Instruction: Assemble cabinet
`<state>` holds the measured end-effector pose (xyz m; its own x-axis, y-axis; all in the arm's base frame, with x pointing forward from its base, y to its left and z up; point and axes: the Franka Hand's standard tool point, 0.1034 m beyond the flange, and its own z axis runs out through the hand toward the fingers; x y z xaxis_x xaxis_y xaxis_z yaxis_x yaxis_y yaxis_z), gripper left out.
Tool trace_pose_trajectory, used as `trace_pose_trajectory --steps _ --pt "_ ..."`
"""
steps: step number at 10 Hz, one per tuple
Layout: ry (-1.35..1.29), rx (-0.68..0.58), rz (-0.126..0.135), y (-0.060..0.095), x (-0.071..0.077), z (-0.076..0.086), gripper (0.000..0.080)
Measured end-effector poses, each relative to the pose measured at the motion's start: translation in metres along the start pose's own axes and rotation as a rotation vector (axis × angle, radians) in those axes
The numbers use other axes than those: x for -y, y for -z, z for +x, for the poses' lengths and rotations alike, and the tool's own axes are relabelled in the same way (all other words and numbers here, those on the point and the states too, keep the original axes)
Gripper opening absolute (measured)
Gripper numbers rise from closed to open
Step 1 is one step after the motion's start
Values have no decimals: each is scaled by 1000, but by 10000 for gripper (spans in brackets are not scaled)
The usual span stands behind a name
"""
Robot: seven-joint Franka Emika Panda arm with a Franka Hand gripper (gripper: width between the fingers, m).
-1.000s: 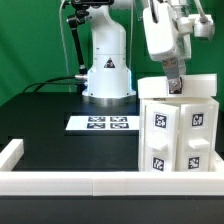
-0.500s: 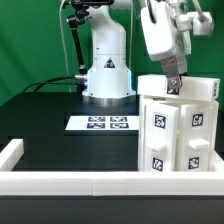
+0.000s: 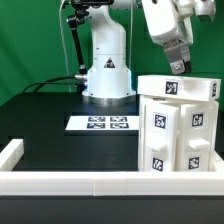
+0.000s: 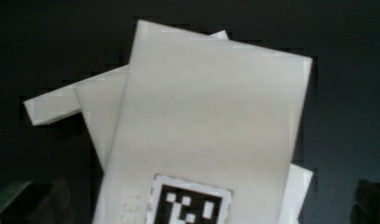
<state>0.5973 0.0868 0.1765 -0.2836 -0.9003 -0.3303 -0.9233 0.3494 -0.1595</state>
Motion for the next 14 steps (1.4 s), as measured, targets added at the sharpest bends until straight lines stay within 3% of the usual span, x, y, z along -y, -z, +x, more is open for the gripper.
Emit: trace_pose_trajectory --steps 1,2,4,7,8,11,14 --pt "20 -2 -6 0 -1 0 797" --pt "179 -12 -52 0 -3 0 797" --pt "487 -11 -75 -1 1 -5 797" --pt "904 28 -169 -4 0 -14 797" --pt "962 27 -156 -3 3 -14 797" --pt "1196 43 -152 -2 4 -14 797" --pt "1652 39 -180 0 7 -12 797"
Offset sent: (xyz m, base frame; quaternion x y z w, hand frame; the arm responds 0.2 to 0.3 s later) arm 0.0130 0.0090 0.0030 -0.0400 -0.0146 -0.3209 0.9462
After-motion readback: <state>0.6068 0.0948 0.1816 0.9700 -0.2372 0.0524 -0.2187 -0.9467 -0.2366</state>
